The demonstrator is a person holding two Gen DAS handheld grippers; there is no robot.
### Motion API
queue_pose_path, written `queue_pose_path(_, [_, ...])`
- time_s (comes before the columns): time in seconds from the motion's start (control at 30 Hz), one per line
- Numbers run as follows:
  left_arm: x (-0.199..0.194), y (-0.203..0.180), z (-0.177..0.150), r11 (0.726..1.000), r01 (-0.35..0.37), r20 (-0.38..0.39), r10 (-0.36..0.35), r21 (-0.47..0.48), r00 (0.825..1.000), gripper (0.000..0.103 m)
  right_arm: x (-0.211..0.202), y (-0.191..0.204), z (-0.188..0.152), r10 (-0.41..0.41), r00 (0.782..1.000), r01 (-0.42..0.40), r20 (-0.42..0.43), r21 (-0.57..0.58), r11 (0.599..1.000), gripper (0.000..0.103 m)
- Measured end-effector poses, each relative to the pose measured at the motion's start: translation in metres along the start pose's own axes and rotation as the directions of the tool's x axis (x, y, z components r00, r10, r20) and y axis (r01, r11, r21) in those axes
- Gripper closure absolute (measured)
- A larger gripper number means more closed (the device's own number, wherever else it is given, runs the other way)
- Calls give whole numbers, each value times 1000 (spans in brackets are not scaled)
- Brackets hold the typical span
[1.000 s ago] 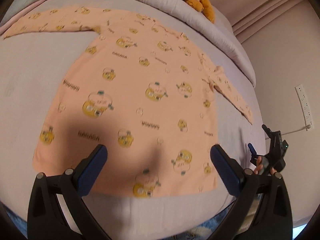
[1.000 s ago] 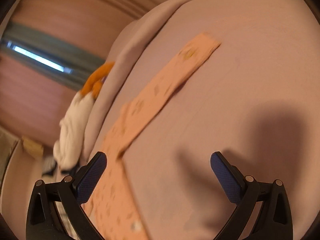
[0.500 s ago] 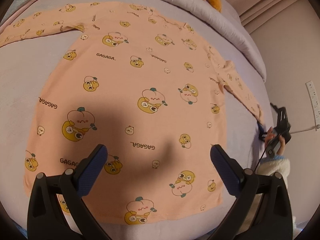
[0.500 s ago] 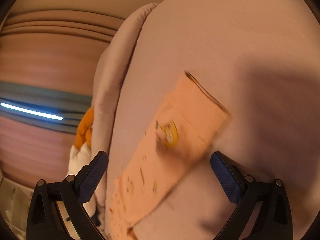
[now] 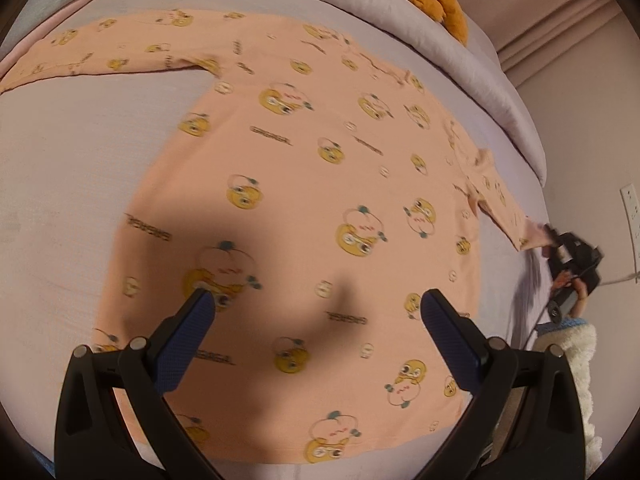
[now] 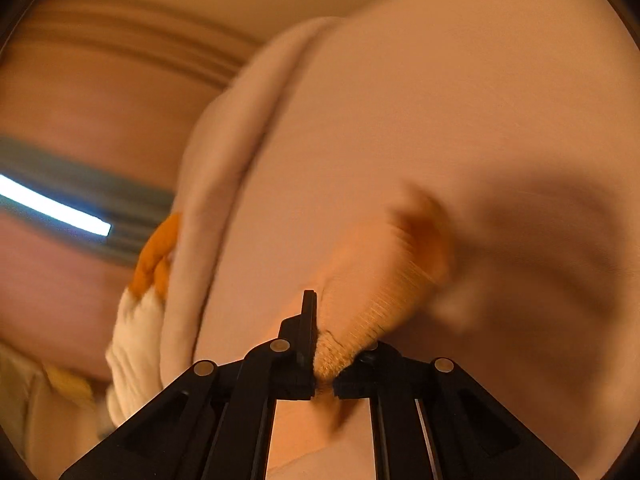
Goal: Fold small clothes
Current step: 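Fold the held sleeve across the shirt body with the right gripper, then release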
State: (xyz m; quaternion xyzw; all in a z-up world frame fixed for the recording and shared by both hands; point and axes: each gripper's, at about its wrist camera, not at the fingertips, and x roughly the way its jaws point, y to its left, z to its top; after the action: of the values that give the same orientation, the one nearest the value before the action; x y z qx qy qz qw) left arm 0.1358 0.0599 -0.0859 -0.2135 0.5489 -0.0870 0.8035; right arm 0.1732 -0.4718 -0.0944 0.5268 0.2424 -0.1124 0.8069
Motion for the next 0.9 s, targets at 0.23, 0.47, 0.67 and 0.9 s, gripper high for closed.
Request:
queue_pose_path(0.23, [-22, 33, 6, 1000, 6, 45, -5, -24, 999, 0, -1, 167, -56, 60, 993, -96, -98, -413, 906, 95])
queue_pose_path(0.47, [-47, 78, 14, 997, 1, 100, 6, -71, 995, 0, 39, 300, -184, -25, 995, -63, -100, -784, 618, 95])
queue_pose_path(0.67, [-57, 120, 5, 989, -29, 90, 43, -148, 995, 0, 110, 346, -316, -145, 988, 1, -45, -952, 307, 95])
queue_pose_path(0.9, [-70, 152, 3, 974, -61, 106, 86, -219, 991, 0, 185, 313, -425, -378, 925, -29, -28, -1000, 4, 77])
